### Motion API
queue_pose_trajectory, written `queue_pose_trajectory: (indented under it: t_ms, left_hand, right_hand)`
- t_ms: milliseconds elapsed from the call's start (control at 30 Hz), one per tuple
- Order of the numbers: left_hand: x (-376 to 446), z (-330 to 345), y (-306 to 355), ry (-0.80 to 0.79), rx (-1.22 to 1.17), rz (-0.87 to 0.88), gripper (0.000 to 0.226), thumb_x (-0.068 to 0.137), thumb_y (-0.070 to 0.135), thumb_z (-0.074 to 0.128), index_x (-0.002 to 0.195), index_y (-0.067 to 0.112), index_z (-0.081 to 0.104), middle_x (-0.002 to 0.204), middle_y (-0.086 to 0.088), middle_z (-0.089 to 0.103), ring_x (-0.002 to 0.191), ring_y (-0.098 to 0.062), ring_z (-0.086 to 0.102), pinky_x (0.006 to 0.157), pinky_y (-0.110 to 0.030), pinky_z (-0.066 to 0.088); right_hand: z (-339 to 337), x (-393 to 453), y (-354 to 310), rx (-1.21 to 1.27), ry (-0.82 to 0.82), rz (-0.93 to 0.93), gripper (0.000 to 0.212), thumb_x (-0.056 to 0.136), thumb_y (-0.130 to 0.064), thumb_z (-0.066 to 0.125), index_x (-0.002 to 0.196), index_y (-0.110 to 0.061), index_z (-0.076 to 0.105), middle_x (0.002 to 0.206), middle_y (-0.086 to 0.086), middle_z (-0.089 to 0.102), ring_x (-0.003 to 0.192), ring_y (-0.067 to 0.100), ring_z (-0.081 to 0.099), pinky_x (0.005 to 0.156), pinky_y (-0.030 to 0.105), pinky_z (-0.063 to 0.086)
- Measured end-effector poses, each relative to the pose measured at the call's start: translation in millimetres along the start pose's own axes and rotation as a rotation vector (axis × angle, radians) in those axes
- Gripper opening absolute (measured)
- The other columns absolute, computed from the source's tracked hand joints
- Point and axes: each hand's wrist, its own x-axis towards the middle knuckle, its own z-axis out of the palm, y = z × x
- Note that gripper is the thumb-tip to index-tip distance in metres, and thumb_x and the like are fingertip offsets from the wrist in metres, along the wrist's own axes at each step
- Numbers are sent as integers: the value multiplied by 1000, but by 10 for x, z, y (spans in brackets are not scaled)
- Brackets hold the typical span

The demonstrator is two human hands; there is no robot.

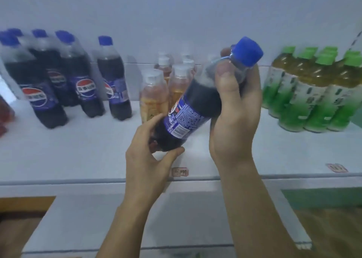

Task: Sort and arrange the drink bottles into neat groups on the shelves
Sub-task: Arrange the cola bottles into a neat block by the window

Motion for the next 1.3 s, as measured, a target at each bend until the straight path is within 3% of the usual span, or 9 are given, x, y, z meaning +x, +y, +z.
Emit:
queue_pose_trajectory:
  t_ms: [233, 400, 533, 633, 833, 1033, 1133, 1200, 1300]
  left_hand:
    - [-109, -1031, -197, 207, 189, -63, 81, 72, 7, 91, 140, 32, 52, 127, 14, 62, 105, -16, 67, 83, -16, 54]
    - [-65, -1595, -432, 183, 304, -163, 81, 75, 22, 91, 142, 38, 48, 131, 20, 61, 111, -9, 64, 92, -27, 57]
    - [290, -1917, -714, 98, 379, -177, 76, 76, 34, 89, 139, 38, 46, 126, 25, 57, 109, 2, 55, 90, -10, 46]
    - [686, -2073, -916, 35, 372, -177, 74, 74, 30, 90, 137, 30, 51, 120, 17, 55, 103, -5, 57, 80, -10, 45]
    - [1062, -2129, -1327, -109, 348, -192, 59, 73, 27, 86, 124, 21, 58, 121, -2, 63, 110, -23, 61, 92, -40, 55]
    - [1066, -2104, -1435, -135, 299, -189, 62, 78, 21, 83, 133, 20, 54, 124, -2, 60, 111, -23, 60, 91, -34, 50]
    - [1032, -2180, -1401, -154, 293, -199, 61, 81, 16, 79, 137, 18, 55, 129, -3, 62, 113, -21, 61, 96, -35, 51]
    - [1011, -2226, -1362, -160, 313, -213, 57, 84, 14, 74, 138, 14, 56, 131, -5, 64, 116, -22, 62, 98, -35, 51]
    - [950, -2272, -1261, -144, 324, -259, 54, 88, 19, 72, 138, 12, 53, 127, -6, 63, 113, -22, 62, 96, -34, 51]
  right_hand:
    - [991, -343, 306, 111, -210, 46, 9, 94, -22, 58, 103, -25, 58, 84, -20, 63, 78, 1, 60, 77, 19, 49]
    - [1605, -516, 527, -31, -373, 83, 15, 98, -7, 62, 112, -4, 58, 83, -12, 63, 76, -3, 64, 73, 10, 50]
    - [2106, -314, 690, -320, -457, 128, 28, 95, -29, 71, 118, -13, 65, 93, -12, 71, 83, -1, 68, 77, 14, 54]
    - [2414, -105, 938, -497, -457, 136, 34, 92, -39, 72, 122, -24, 66, 105, -18, 71, 94, -10, 63, 76, 2, 48]
    - [2652, -34, 1587, -655, -348, 160, 28, 91, -38, 74, 114, -23, 65, 102, -18, 68, 91, -10, 62, 73, 4, 44]
    - [2681, -235, 1759, -688, -140, 106, 49, 93, -43, 69, 135, -21, 57, 102, -39, 52, 90, -35, 48, 72, -10, 34]
    - [2648, -364, 1768, -715, -139, 112, 60, 93, -35, 71, 146, -20, 49, 122, -26, 53, 100, -31, 48, 86, -7, 37]
    - [2572, -452, 1730, -718, -111, 148, 66, 93, -30, 73, 151, -23, 43, 133, -17, 54, 115, -13, 54, 102, 14, 47]
    - [2325, -686, 1562, -692, 20, 182, 62, 93, -27, 73, 148, -26, 44, 137, -8, 60, 120, 0, 59, 98, 22, 53]
